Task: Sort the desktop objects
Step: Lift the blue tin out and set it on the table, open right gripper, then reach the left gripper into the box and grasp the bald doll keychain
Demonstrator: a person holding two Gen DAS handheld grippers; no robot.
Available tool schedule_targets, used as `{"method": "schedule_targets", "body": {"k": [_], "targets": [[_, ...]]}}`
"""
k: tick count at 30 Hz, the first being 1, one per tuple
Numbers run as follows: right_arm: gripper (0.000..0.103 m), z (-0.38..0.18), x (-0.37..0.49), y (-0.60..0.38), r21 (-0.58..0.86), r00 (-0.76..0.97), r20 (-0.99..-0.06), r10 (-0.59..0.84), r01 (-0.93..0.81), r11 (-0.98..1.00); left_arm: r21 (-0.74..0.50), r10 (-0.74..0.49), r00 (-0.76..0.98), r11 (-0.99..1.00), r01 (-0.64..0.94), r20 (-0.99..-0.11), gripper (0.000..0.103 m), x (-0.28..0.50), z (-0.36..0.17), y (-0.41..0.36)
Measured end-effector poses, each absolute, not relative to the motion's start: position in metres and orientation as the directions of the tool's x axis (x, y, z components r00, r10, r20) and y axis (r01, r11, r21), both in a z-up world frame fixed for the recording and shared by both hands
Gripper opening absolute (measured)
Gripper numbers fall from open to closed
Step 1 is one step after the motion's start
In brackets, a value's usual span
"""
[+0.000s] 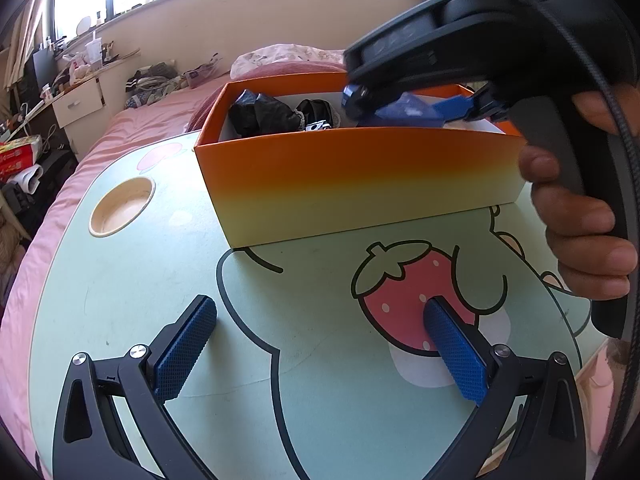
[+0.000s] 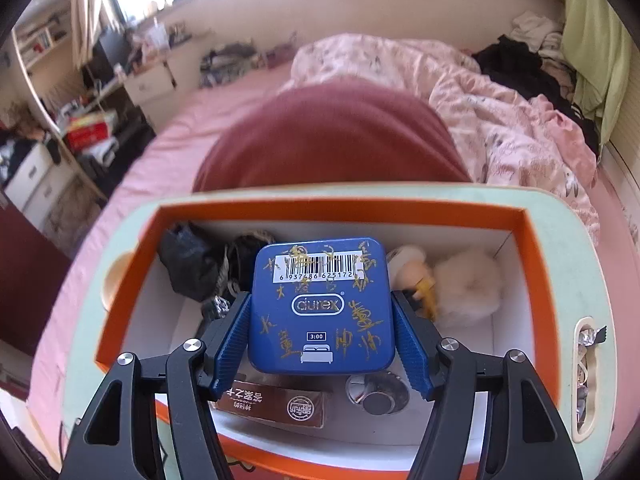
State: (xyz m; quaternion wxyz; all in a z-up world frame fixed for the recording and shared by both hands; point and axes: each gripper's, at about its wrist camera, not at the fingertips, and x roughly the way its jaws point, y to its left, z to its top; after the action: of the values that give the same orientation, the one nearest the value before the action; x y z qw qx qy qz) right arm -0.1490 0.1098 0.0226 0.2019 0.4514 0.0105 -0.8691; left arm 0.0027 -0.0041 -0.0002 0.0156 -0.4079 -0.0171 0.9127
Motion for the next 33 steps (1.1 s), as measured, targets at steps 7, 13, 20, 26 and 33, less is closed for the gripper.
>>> {"method": "schedule_targets", "body": {"k": [7,13,20,26,33], "targets": [[0.067,0.077,-0.095,0.15,0.229,-0.686,-0.585,-0.432,0.371,-0.9,-0.044,0.042,-0.667,-0.999,-0.014,-0.744,0.103,0.003,0.0,-0.004],[0.067,0.057,-0.021,0.182,0.202,-0.622,-0.614,-0.486,0.471,-0.859,-0.044,0.042,-0.667,-0.999,-0.014,-0.744,0.103,0.003,0.0,-0.004],[0.068,-0.005,-0.041,0.183,0.176,-0.558,-0.728,-0.398,0.41,-0.895,-0.045,0.043,-0.667,-0.999,-0.015,-0.744,0.103,0.003,0.0,-0.005],[0.095,-0.003,-0.022,0.219,0.233,-0.677,-0.594,-0.435,0.373,-0.898,-0.045,0.043,-0.667,-0.999,-0.014,-0.744,0.103,0.003,0.0,-0.005],[0.101,-0.023,0.005,0.232,0.072,-0.697,-0.644,-0.315,0.354,-0.932,-0.046,0.045,-0.666,-0.999,-0.015,-0.745,0.103,0.003,0.0,-0.004]]}}
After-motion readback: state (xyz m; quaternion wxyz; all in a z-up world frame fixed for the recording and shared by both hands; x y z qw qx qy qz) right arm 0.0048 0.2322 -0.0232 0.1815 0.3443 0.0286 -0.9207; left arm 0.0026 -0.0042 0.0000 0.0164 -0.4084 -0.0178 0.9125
